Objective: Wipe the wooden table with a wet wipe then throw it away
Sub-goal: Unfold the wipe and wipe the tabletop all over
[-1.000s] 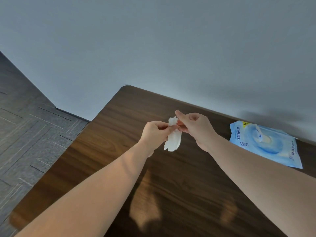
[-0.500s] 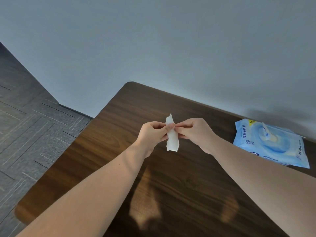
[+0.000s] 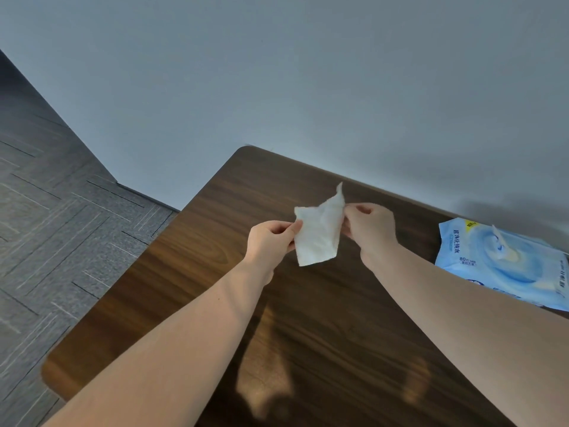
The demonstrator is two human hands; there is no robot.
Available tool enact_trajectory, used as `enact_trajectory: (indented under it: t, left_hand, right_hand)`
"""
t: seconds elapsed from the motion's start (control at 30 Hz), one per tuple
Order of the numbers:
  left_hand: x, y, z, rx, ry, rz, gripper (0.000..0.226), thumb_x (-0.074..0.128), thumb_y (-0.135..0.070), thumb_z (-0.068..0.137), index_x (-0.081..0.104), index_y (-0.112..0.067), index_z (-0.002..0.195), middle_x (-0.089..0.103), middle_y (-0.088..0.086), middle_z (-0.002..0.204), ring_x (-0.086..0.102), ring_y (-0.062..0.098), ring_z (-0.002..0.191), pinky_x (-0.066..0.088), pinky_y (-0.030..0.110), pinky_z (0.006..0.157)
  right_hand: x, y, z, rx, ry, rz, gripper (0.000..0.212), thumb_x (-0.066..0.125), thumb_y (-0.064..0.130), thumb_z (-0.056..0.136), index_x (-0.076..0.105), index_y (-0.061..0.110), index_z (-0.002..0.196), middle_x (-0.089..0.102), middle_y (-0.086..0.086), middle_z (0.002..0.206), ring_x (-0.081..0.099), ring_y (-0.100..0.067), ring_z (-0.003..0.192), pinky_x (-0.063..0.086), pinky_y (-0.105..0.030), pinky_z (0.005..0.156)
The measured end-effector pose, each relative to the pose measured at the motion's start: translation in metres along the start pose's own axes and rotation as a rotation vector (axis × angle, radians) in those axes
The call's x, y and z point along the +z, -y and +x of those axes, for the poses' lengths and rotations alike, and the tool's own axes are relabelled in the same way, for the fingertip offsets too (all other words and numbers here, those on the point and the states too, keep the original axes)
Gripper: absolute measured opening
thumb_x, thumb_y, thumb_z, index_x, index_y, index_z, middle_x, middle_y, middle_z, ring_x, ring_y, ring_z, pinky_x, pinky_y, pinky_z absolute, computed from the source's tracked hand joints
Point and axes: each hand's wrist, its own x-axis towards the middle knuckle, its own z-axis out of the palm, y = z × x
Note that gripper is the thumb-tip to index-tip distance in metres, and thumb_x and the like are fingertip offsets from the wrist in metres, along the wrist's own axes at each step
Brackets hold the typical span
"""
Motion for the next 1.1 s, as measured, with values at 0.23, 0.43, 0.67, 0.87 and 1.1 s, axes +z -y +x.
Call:
enact_trajectory:
  t: [0.23,0.43,0.67,0.87,1.1]
  left_hand:
    - [-0.055,0.043,0.022,0.093,-0.016,1.118,0.089,0.024,-0.072,0.085,0.002,-0.014,0.15,-0.003,0.007,0.16,-0.004,0.027,0.146,0.007,0.043,0.117]
    - [-0.086,0.079,0.015,0.07,0.085,1.3,0.117,0.02,-0.088,0.068,-0.015,-0.01,0.147,-0.02,0.009,0.157,-0.016,0.027,0.145,0.001,0.045,0.119]
    - [-0.086,0.086,0.019,0.104,0.066,1.288,0.121,0.022,-0.09,0.063,-0.019,-0.012,0.146,-0.024,0.006,0.156,-0.02,0.025,0.143,-0.006,0.043,0.118]
    - [-0.086,0.091,0.02,0.133,0.042,1.303,0.119,0.022,-0.09,0.066,-0.019,-0.012,0.146,-0.024,0.006,0.156,-0.021,0.024,0.143,-0.01,0.041,0.115]
    - [-0.084,0.089,0.017,0.122,0.05,1.317,0.118,0.022,-0.09,0.067,-0.019,-0.011,0.145,-0.024,0.006,0.156,-0.02,0.024,0.143,-0.009,0.041,0.116]
  right_hand:
    - [0.037,0.014,-0.002,-0.614,0.312,-0.623,0.028,0.046,0.019,0.097,0.067,0.013,0.115,0.055,-0.004,0.138,0.039,-0.021,0.136,0.031,-0.036,0.11]
    - [0.095,-0.043,-0.003,-0.48,0.43,-0.839,0.047,0.03,0.033,0.101,0.033,0.015,0.144,0.024,-0.008,0.157,0.015,-0.025,0.146,0.014,-0.044,0.117]
    - [0.144,-0.062,0.008,-0.555,0.226,-1.225,0.071,0.015,0.051,0.098,0.003,0.004,0.149,-0.002,-0.012,0.16,-0.007,-0.025,0.147,-0.002,-0.043,0.118]
    - [0.183,-0.042,0.014,-0.719,0.242,-1.089,0.063,0.025,0.037,0.101,0.004,0.005,0.15,0.0,-0.012,0.16,-0.005,-0.024,0.148,-0.001,-0.041,0.118]
    - [0.178,-0.054,0.027,-0.597,0.436,-1.149,0.068,0.012,0.052,0.097,-0.007,0.013,0.15,-0.009,-0.003,0.161,-0.01,-0.018,0.147,-0.009,-0.04,0.117]
